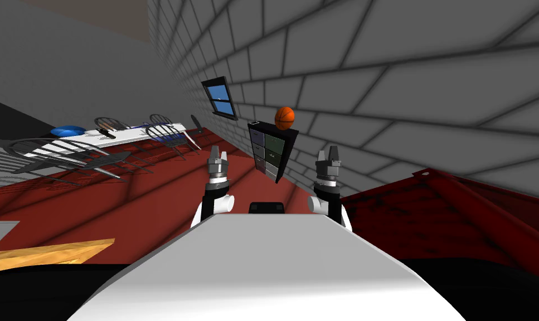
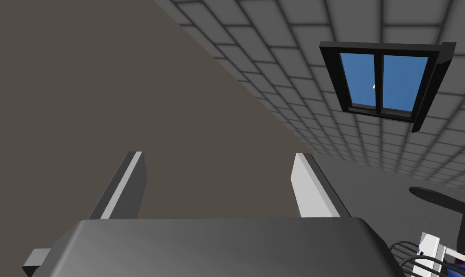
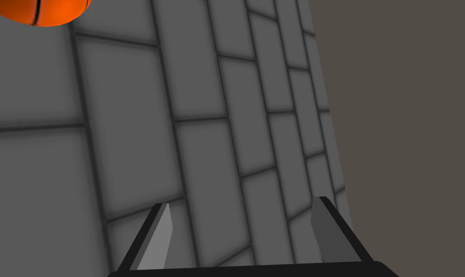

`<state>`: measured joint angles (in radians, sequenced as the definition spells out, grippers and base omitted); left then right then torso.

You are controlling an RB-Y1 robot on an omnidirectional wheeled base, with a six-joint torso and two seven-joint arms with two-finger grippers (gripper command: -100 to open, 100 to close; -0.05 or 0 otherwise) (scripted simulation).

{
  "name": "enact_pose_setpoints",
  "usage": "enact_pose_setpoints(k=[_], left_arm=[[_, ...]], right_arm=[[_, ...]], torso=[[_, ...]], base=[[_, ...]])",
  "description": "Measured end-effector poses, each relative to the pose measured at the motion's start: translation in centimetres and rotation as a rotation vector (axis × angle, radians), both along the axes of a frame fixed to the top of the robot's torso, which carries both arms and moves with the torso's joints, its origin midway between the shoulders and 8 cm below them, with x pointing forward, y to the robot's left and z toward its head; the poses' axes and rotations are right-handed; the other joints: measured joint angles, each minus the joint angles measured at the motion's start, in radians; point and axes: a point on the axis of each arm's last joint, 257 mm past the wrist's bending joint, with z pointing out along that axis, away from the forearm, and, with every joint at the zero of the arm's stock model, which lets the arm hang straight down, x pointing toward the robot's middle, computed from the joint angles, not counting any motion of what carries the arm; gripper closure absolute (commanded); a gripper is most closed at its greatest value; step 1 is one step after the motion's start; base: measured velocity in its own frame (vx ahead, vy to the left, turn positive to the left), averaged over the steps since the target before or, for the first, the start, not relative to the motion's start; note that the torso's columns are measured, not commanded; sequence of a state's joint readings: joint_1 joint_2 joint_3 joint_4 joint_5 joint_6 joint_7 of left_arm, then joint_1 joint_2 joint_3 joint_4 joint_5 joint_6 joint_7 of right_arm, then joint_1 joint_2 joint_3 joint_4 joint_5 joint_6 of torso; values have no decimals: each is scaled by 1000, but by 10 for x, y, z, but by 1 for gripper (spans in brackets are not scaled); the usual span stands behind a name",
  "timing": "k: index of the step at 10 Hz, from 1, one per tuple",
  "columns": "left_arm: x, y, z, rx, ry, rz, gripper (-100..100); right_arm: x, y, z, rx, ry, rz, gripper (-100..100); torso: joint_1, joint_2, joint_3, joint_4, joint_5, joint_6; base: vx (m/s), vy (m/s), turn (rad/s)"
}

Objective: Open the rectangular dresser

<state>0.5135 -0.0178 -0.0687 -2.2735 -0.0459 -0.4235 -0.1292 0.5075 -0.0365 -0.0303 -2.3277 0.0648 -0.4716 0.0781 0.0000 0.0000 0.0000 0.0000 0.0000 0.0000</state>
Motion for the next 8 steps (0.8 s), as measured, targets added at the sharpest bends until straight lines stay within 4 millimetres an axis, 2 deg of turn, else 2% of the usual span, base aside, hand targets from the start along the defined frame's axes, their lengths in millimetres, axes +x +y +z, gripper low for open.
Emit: enact_pose_setpoints(k=[2,8], left_arm=[[0,0,0,0,0,0,0],[0,0,0,0,0,0,0]], right_arm=[[0,0,0,0,0,0,0],[0,0,0,0,0,0,0]], torso=[[0,104,-209,105,0,0],[0,544,-1087,544,0,0]], base=[[0,0,0],[0,0,0]])
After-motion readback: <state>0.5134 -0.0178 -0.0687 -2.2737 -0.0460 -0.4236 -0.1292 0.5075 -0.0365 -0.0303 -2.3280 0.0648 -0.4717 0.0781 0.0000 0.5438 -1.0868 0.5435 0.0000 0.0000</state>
